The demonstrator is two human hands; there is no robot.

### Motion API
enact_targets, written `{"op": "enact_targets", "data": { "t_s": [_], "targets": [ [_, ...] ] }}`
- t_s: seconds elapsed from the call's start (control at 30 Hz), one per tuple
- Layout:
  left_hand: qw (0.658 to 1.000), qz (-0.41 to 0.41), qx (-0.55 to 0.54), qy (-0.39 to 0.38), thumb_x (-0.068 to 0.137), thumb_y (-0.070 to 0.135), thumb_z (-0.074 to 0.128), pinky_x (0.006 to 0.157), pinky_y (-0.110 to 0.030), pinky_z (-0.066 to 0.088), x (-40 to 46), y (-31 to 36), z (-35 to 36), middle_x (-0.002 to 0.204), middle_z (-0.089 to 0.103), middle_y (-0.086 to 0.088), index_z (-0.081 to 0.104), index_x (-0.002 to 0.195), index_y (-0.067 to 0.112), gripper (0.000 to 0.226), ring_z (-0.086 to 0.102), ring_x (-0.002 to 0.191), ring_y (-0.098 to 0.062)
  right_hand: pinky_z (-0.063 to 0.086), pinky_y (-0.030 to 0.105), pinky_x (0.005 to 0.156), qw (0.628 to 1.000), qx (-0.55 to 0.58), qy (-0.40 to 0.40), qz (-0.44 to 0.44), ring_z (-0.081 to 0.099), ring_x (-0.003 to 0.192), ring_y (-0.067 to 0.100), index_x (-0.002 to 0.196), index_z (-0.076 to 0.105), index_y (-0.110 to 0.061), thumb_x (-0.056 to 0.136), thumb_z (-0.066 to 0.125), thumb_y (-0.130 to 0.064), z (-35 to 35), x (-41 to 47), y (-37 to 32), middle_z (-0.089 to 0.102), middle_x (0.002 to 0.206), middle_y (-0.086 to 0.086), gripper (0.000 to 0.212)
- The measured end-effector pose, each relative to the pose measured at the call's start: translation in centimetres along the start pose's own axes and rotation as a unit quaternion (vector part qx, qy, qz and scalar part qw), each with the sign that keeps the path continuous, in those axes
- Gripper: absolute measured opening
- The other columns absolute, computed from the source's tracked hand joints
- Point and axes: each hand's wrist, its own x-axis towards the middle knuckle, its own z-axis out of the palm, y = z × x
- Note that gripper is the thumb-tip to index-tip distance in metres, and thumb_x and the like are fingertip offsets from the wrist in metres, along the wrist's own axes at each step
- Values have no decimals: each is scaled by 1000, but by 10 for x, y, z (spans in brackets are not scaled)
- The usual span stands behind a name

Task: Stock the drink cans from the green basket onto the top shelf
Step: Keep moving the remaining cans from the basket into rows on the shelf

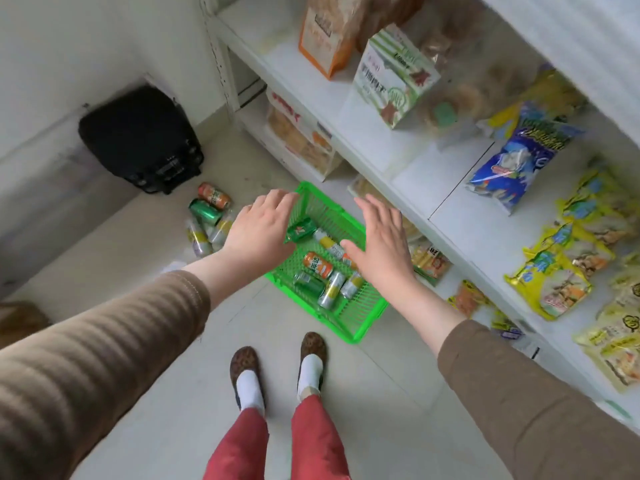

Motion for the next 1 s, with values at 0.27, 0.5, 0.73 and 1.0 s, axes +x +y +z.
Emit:
{"op": "enact_targets", "data": {
  "t_s": [0.27,0.5,0.73,1.0],
  "targets": [
    [993,-72,-17,-94,80,36,71,103,-46,41,33,-49,183,143,37,-8,25,150,17,86,39,130,-31,23,36,118,994,24,-105,36,36,141,29,148,41,-11,89,73,-30,195,33,74,44,152,8,69],
    [988,-84,-1,-127,85,39,66,107,-44,39,93,-86,297,146,38,-9,24,151,14,82,39,133,-30,27,39,120,987,4,-161,-5,34,146,28,152,36,-12,95,66,-25,348,96,112,42,154,7,66],
    [985,-80,22,-151,86,42,65,104,-45,42,131,-117,359,144,38,-11,20,152,13,85,40,131,-31,36,43,113,980,-81,-172,-62,41,140,28,149,40,-14,91,65,-7,444,183,126,46,150,7,63],
    [987,-51,25,-151,85,44,65,102,-47,44,144,-134,386,139,41,-10,26,147,13,80,42,127,-31,42,46,107,940,-253,-165,-162,55,123,33,123,61,-9,84,69,-9,517,212,120,65,123,14,40]
  ]
}}
